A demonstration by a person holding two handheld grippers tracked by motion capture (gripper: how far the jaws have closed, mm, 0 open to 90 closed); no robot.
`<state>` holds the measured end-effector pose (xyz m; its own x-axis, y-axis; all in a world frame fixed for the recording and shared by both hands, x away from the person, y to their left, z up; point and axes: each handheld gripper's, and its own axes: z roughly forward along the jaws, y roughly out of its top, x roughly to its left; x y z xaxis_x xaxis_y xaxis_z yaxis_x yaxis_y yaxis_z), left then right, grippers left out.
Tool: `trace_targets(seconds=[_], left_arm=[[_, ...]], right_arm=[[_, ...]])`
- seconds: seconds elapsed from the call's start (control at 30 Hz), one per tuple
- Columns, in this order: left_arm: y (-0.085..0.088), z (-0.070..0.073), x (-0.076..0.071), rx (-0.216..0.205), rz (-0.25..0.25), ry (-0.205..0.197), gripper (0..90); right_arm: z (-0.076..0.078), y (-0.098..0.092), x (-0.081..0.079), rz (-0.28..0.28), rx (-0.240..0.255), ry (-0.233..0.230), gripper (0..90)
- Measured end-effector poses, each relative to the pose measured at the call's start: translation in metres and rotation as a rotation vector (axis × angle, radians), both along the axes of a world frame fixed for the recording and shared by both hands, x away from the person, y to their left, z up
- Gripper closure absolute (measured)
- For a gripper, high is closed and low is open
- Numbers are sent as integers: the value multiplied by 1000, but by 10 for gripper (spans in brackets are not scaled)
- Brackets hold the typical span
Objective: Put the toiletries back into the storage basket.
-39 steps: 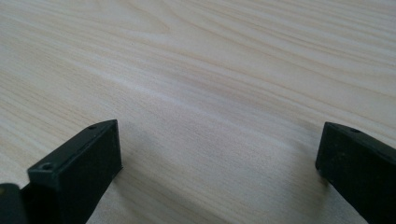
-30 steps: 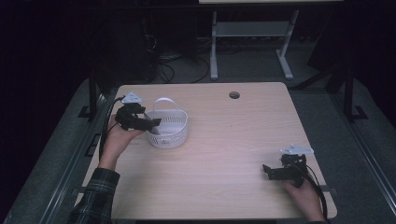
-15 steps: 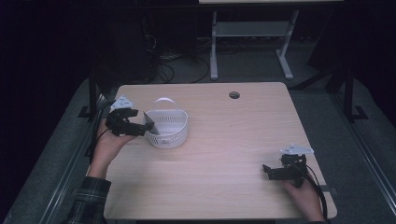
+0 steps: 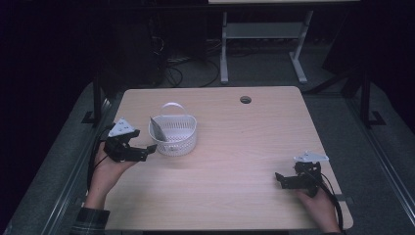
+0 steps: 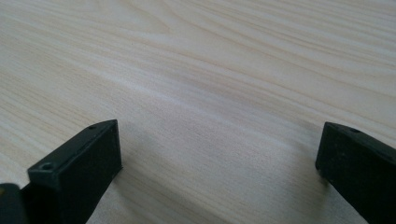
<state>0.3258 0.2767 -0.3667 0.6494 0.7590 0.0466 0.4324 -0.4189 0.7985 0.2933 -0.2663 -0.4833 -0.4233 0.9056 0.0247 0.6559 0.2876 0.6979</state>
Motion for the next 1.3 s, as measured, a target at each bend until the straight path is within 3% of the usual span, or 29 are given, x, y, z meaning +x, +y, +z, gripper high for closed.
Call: trace_targets(seconds=[0.17, 0.53, 0.97, 1.3], left_arm=[[0, -10, -11, 12, -5, 0, 137], [1, -51, -35, 23, -12, 20, 138], [4, -82, -48, 53, -16, 75, 138], [4, -97, -52, 70, -13, 115, 137]], right_arm=[[0, 0, 0, 0, 0, 0, 0], [0, 0, 0, 0, 0, 0, 0], [0, 0, 0, -1, 2, 1, 0], [0, 0, 0, -1, 2, 1, 0]])
